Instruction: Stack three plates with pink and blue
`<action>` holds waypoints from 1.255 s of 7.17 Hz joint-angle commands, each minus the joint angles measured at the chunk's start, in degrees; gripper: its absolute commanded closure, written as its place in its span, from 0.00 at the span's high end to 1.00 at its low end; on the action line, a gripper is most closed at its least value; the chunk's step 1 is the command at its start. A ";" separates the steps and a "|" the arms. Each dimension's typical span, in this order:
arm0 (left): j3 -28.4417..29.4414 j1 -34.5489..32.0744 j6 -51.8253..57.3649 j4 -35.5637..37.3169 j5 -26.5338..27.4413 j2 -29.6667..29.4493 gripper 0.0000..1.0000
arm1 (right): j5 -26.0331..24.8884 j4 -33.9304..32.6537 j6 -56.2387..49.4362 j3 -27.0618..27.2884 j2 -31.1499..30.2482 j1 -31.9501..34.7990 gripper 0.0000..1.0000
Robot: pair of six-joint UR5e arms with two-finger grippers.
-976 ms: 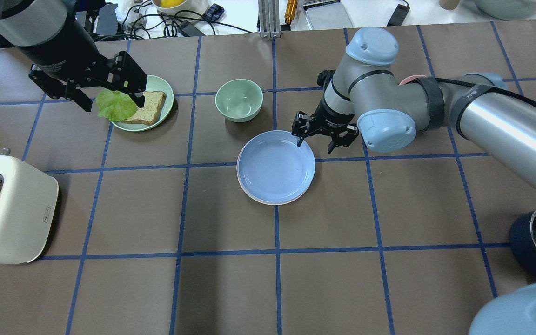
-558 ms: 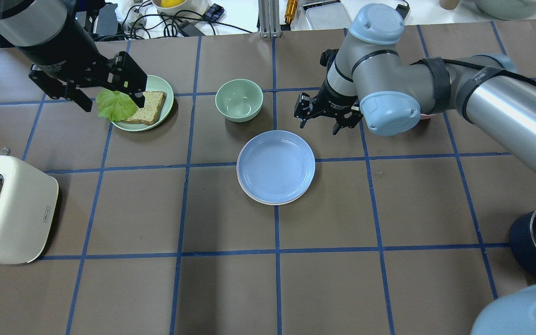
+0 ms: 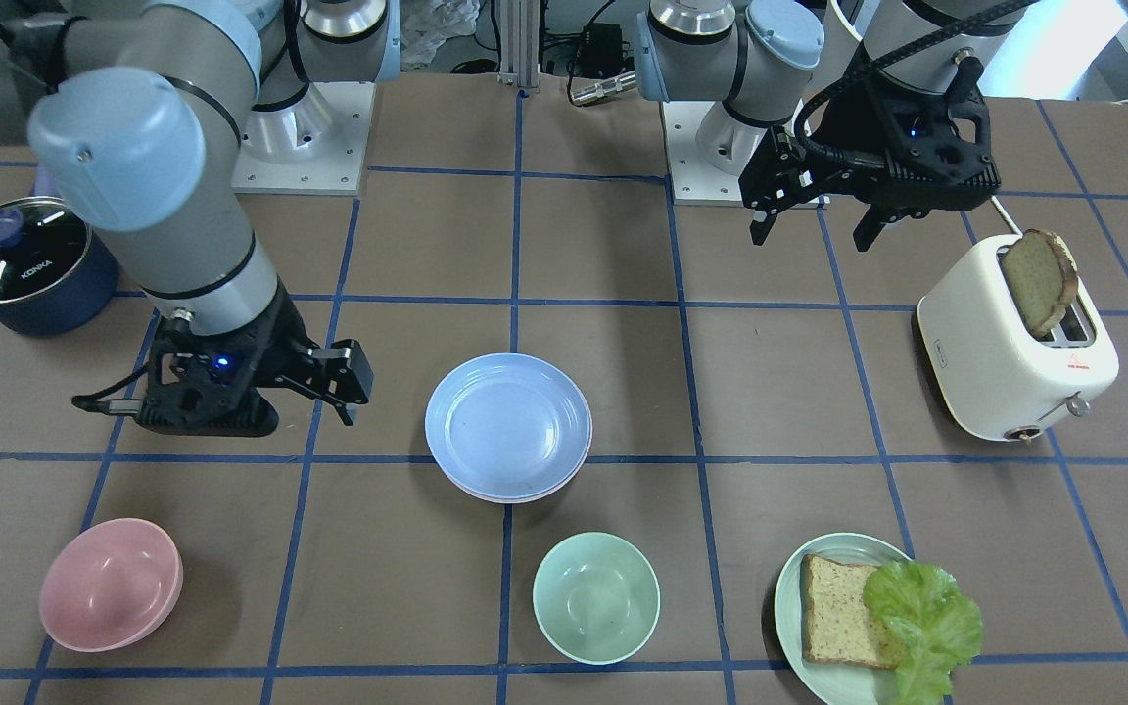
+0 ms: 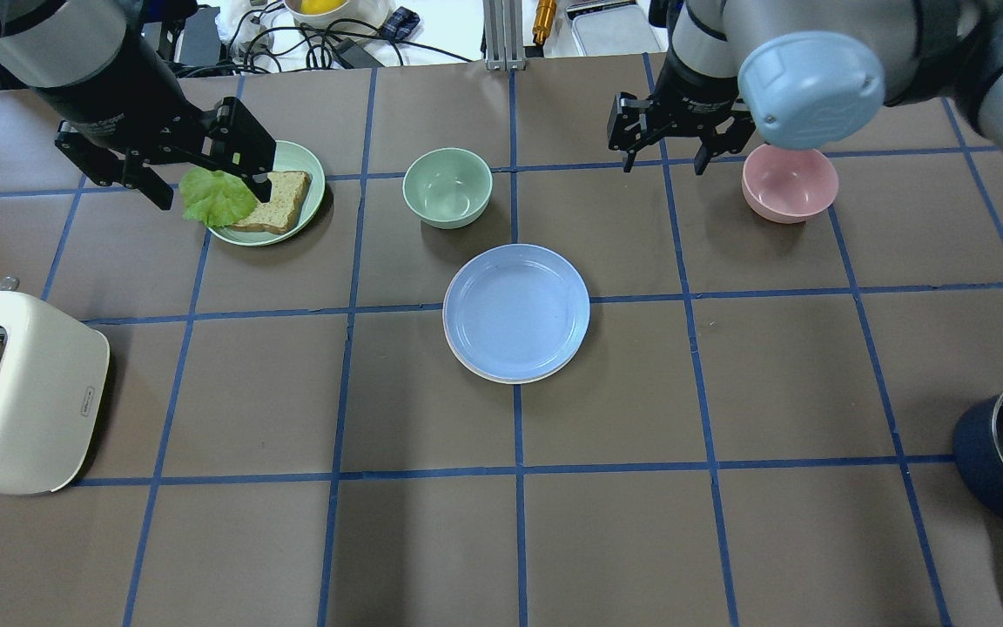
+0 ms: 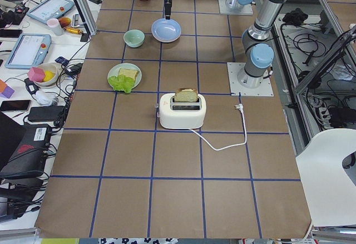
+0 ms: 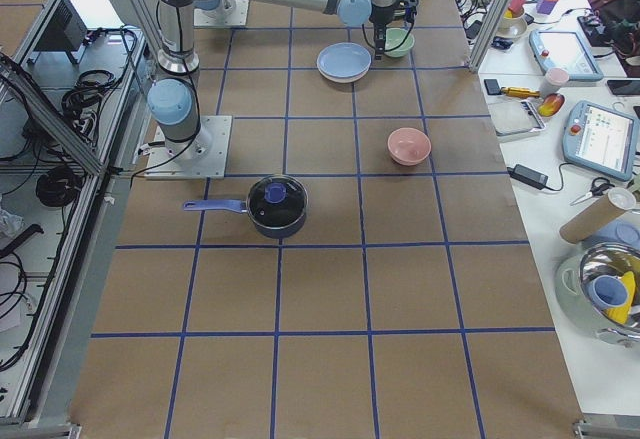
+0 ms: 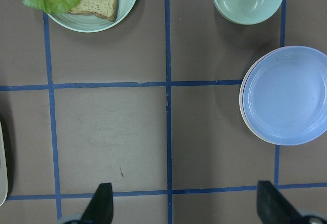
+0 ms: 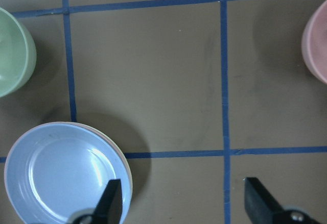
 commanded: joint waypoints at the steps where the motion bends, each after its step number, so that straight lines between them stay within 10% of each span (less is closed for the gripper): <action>1: 0.00 -0.01 0.52 -0.09 1.31 0.00 1.00 | -0.55 7.31 -4.05 -0.28 -6.56 -4.57 0.86; 9: 0.00 -0.01 0.62 -0.27 3.51 -0.26 1.00 | -1.34 13.92 -4.14 -0.19 -11.69 -4.50 0.92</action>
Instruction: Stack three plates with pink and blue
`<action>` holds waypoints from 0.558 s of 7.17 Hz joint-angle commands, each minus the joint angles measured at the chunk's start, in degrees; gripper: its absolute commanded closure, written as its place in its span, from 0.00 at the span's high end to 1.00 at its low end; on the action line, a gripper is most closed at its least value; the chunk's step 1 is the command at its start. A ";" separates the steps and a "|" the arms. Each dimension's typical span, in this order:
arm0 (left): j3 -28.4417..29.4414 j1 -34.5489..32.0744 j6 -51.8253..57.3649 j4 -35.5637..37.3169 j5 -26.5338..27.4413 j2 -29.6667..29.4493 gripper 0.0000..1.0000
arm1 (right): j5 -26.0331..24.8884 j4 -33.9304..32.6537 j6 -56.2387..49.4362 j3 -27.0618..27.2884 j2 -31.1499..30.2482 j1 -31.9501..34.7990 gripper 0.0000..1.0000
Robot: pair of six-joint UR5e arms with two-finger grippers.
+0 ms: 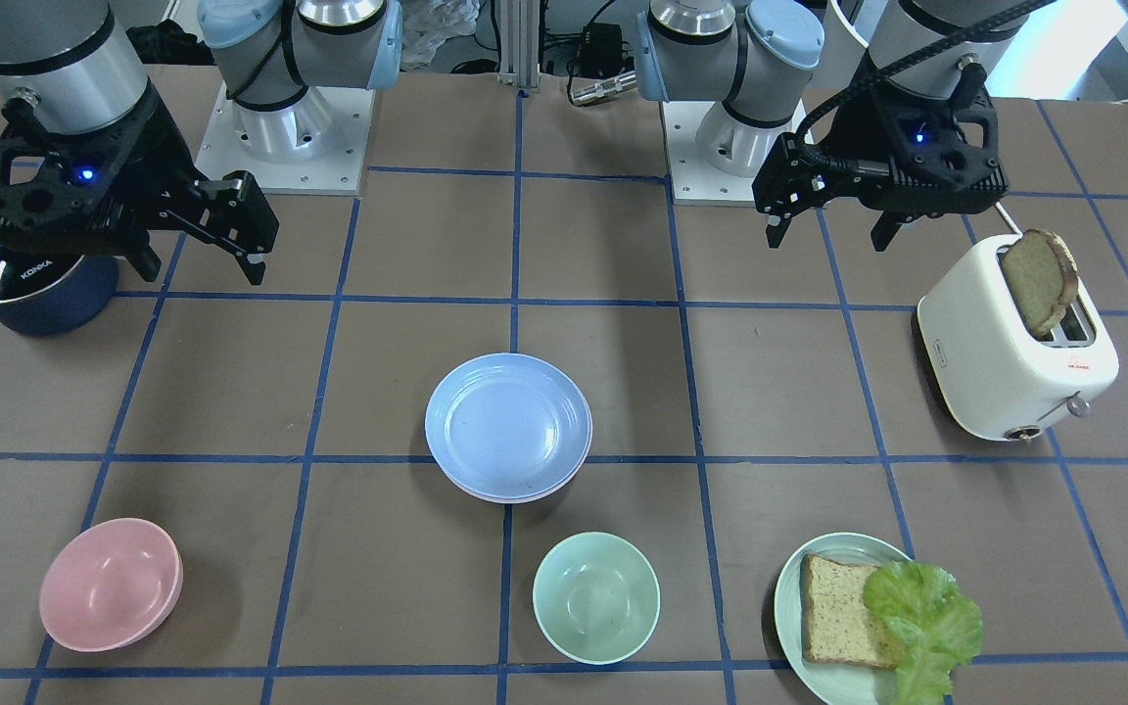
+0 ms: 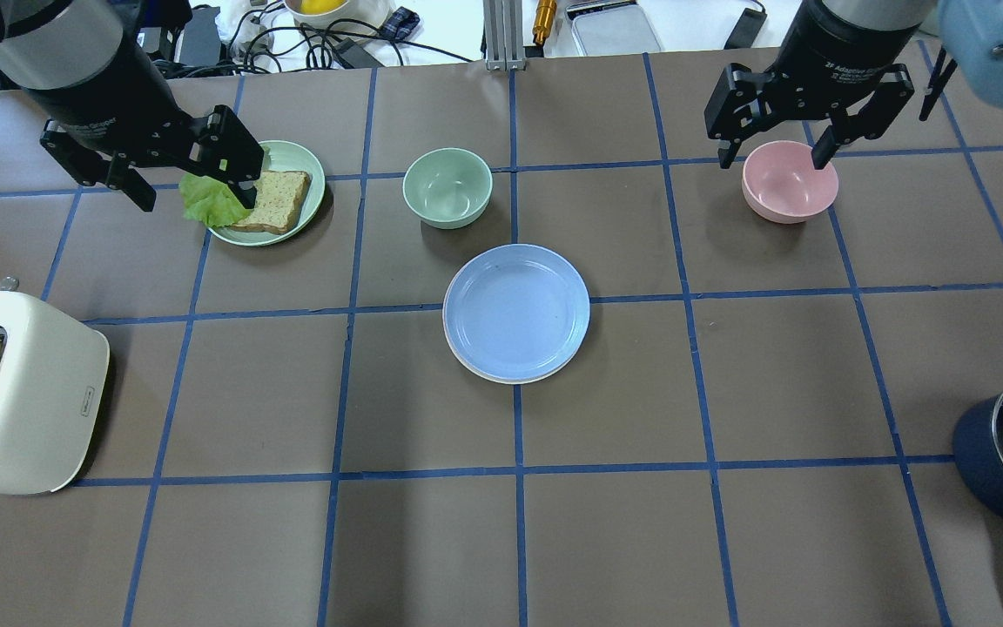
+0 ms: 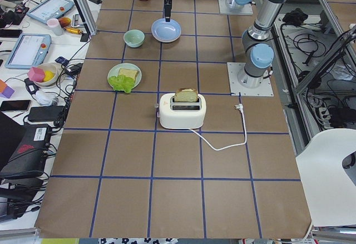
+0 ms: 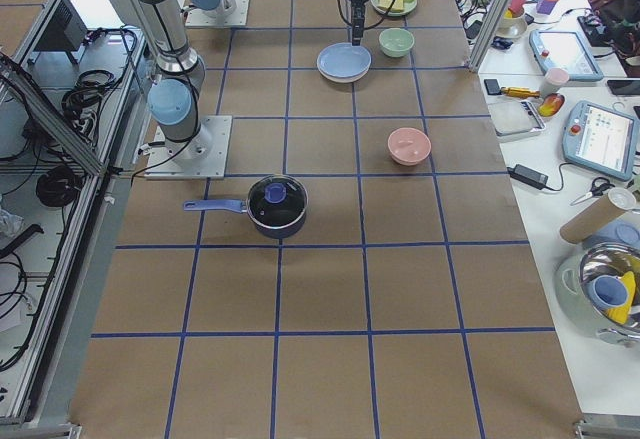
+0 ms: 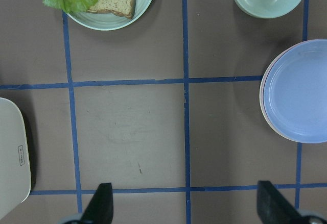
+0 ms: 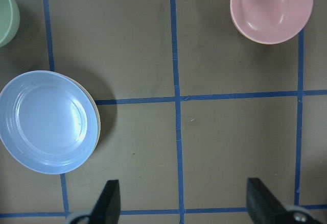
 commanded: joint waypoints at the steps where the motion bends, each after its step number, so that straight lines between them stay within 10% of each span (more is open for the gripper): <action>1: -0.01 0.00 -0.10 0.09 0.14 0.00 1.00 | -0.01 0.45 0.07 0.00 -0.28 0.02 1.00; 4: -0.01 0.00 -0.10 0.18 -0.12 0.00 1.00 | -0.10 0.45 0.07 0.00 -0.28 0.02 1.00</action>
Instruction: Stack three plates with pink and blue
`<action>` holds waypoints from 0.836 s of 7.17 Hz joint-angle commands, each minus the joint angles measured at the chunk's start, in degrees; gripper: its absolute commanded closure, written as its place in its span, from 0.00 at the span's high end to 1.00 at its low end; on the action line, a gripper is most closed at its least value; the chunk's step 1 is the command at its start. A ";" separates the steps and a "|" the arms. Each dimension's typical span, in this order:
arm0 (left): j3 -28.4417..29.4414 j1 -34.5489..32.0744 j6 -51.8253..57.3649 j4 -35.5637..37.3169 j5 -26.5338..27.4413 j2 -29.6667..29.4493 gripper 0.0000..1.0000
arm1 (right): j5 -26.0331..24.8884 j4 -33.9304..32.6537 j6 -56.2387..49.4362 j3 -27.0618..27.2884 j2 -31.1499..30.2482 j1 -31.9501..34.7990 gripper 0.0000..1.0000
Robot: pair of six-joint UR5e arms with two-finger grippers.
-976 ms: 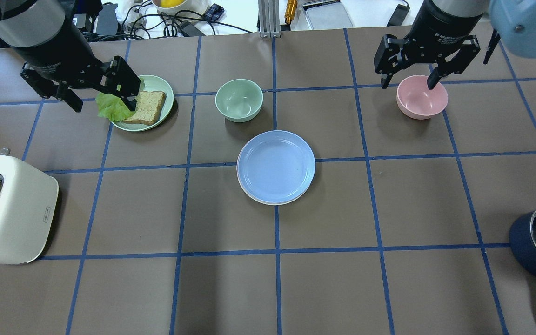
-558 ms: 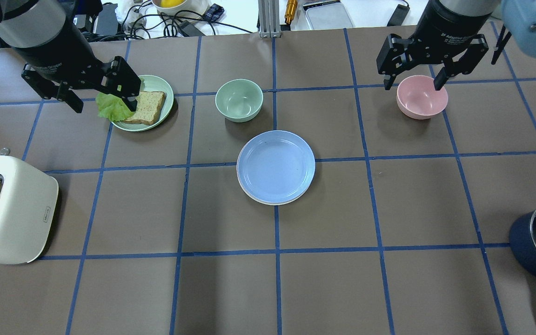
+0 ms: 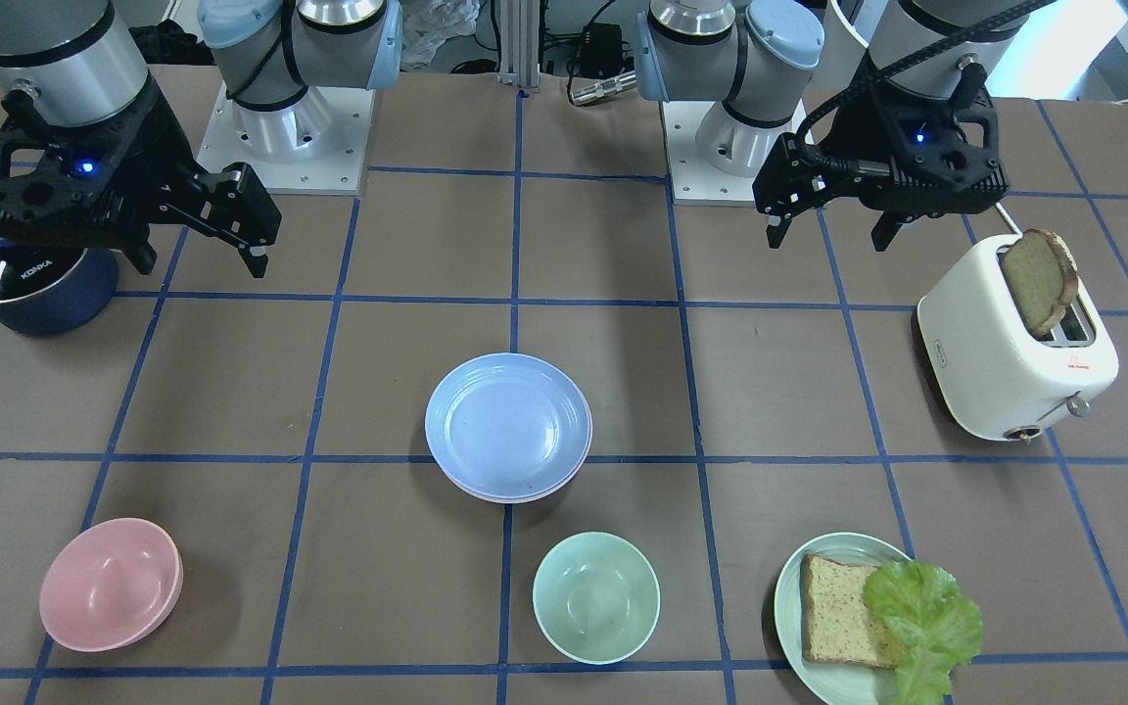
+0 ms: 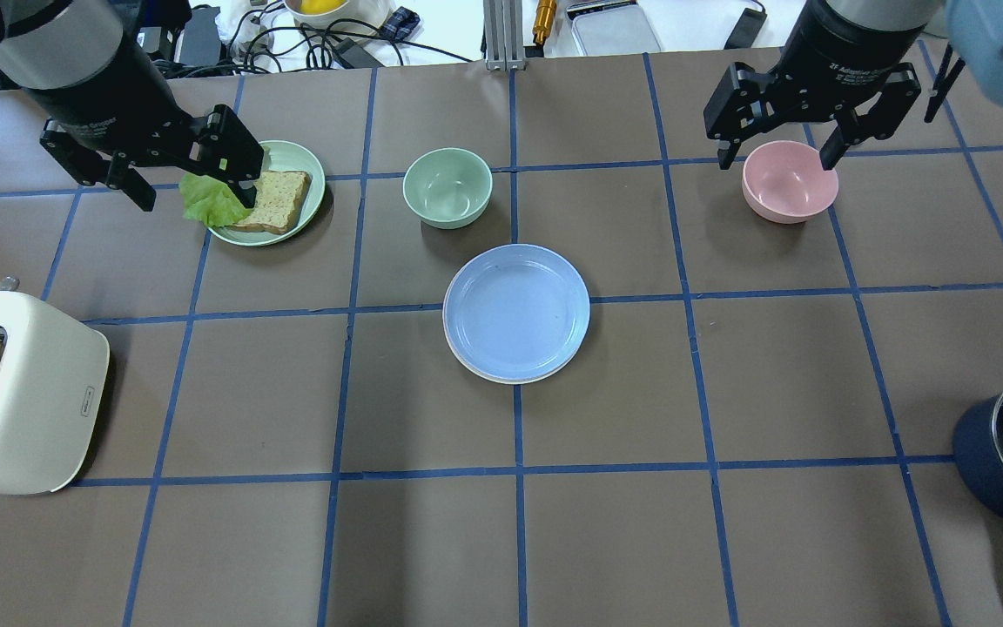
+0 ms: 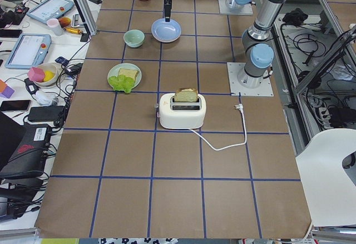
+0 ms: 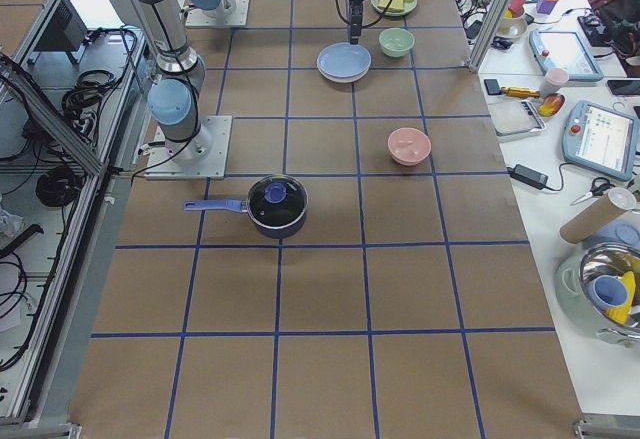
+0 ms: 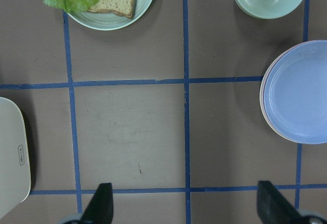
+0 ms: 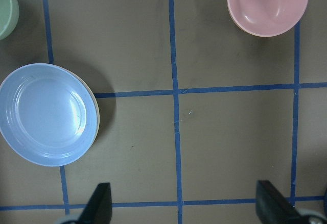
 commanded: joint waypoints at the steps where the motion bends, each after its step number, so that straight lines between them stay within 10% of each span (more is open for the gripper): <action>1: -0.26 -0.09 0.00 0.01 0.01 0.00 1.00 | 0.08 0.09 -0.08 -0.11 -0.18 0.00 1.00; 6: 0.00 0.00 0.00 0.10 0.10 0.00 1.00 | 0.17 2.11 -0.09 -0.64 -1.32 2.01 1.00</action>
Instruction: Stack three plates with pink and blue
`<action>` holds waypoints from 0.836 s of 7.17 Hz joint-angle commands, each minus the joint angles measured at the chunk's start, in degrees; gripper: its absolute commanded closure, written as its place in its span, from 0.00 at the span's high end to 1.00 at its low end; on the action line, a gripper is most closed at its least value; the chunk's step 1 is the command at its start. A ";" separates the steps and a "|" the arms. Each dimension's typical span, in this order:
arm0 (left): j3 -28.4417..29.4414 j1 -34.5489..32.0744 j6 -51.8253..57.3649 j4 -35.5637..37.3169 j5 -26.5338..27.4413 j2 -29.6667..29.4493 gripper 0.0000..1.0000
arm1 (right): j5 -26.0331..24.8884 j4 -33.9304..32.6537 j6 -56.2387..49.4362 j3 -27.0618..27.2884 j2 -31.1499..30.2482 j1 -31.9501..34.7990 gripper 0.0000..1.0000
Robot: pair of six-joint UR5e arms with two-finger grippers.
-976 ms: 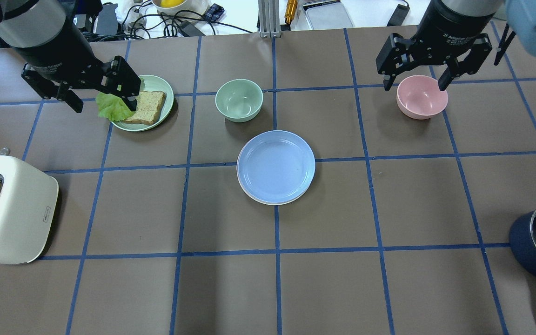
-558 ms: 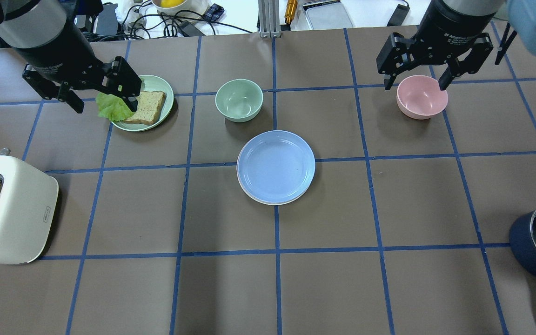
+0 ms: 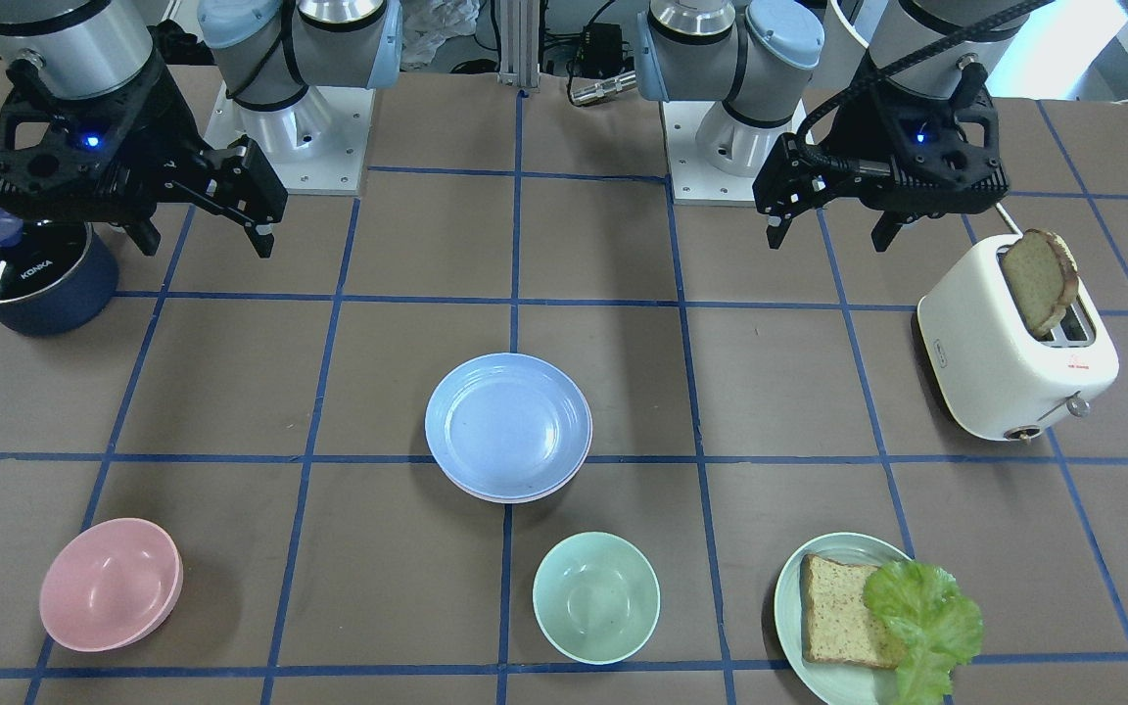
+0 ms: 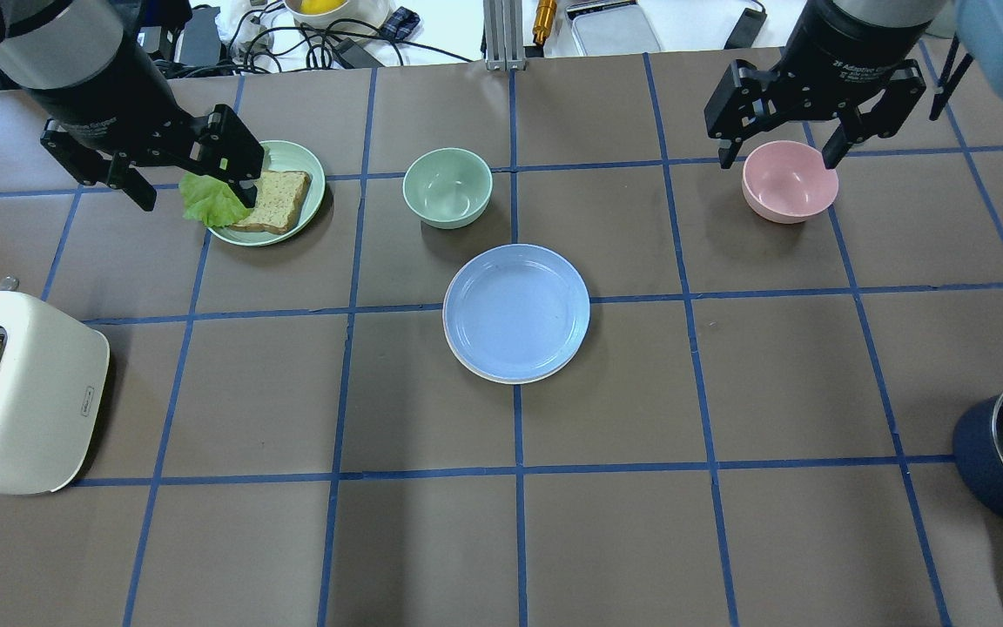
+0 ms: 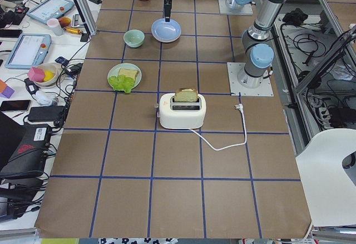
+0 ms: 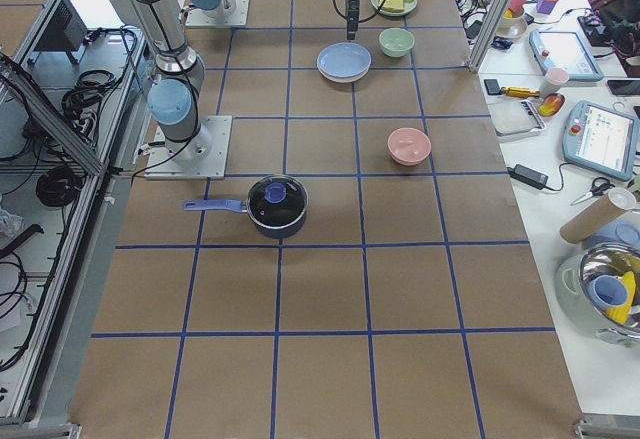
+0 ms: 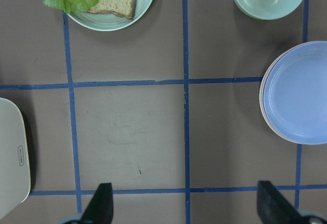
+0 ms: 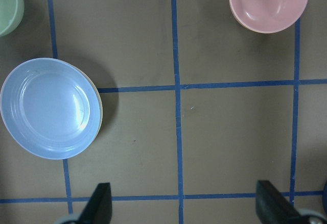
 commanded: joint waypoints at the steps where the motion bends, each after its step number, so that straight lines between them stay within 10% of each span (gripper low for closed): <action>1: 0.00 0.00 0.00 0.02 0.10 0.09 1.00 | -0.08 0.23 0.00 -0.09 -0.10 1.24 1.00; 6: 0.09 0.00 0.00 -0.07 0.19 0.18 1.00 | -0.25 0.23 0.09 0.35 -0.01 1.24 1.00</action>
